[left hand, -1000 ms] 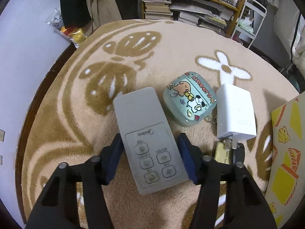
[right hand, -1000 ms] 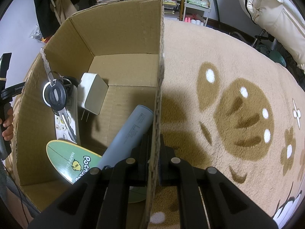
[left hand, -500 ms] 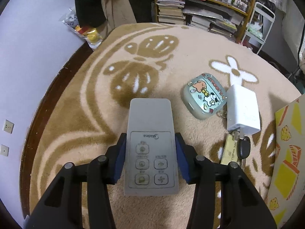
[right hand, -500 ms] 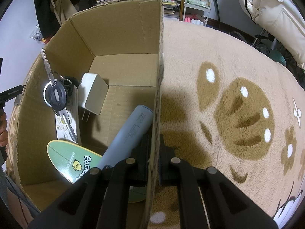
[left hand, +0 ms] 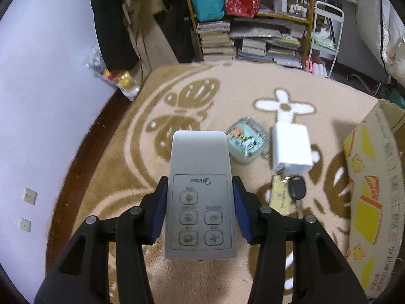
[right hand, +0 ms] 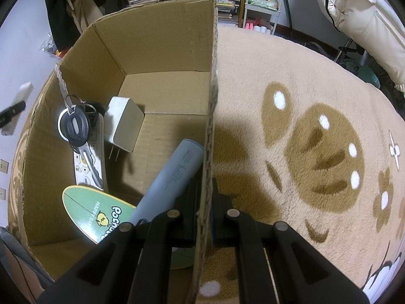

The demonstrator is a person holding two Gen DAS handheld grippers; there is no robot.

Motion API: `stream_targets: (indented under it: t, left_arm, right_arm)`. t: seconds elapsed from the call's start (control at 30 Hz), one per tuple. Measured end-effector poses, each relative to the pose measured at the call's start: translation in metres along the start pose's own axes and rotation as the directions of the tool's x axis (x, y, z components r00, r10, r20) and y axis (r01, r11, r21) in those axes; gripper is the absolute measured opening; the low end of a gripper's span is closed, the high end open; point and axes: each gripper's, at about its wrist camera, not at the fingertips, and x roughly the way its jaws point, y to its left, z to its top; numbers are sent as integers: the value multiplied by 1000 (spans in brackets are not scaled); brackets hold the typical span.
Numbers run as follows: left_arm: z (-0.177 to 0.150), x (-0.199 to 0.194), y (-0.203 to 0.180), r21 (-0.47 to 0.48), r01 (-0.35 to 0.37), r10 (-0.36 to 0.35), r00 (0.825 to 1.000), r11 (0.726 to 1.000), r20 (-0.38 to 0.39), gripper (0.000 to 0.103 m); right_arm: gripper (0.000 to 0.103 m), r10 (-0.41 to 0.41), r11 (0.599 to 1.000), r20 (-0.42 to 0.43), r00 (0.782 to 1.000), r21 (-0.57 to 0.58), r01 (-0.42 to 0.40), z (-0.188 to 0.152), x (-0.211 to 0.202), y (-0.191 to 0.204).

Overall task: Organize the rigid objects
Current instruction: 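Carry the white remote with the left gripper into the box and release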

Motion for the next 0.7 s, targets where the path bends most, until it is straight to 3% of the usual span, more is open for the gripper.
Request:
stream_targets:
  t: [0.3,0.43,0.7]
  left_arm:
    - [15,-67,-53,75,72,-83,987,995,141,47]
    - [14,-90,-86,119,144,-162,973,982,163,47]
    - [8,-116,-139,174,226,-256,950,958,176,47]
  right_arm:
    - [8,-10,1000,2,1000,-10,10,0,-2,4]
    - [8,-10,1000,2,1000,-8,10,1,-2,4]
    - [8,-11,1000,1,1000,-9,11,1,-2,4]
